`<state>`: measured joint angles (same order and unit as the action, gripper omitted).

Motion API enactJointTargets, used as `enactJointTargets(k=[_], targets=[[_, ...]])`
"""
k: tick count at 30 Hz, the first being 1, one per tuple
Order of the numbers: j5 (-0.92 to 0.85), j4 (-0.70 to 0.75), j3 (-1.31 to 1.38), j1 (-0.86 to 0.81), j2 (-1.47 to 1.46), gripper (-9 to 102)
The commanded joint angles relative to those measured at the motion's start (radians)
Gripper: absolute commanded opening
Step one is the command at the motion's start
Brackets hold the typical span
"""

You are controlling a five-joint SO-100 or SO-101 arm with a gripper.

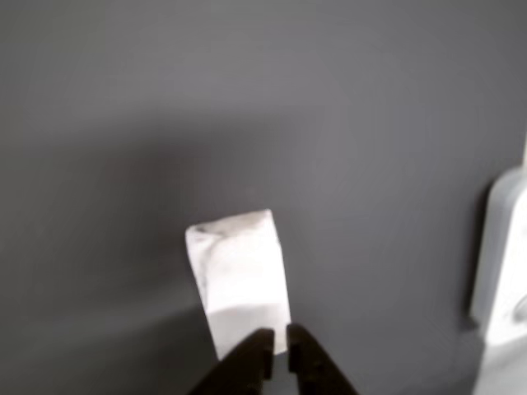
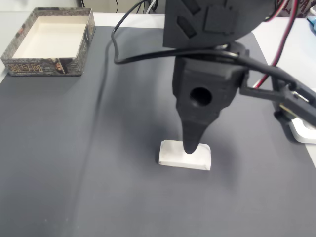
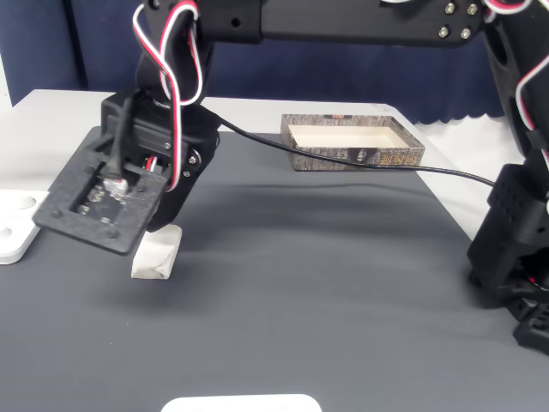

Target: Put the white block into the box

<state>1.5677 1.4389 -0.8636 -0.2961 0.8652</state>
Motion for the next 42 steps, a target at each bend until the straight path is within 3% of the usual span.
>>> enactJointTargets(k=[1, 11, 33, 42], targets=[[0.071, 0.009, 0.012, -0.008, 0.075, -2], [0.080, 0.052, 0.031, -0.029, 0.078, -1], [0.025, 0.074, 0.141, -0.026, 0.028, 15], [0.028, 0.087, 0.193, -0.005, -0.006, 32]])
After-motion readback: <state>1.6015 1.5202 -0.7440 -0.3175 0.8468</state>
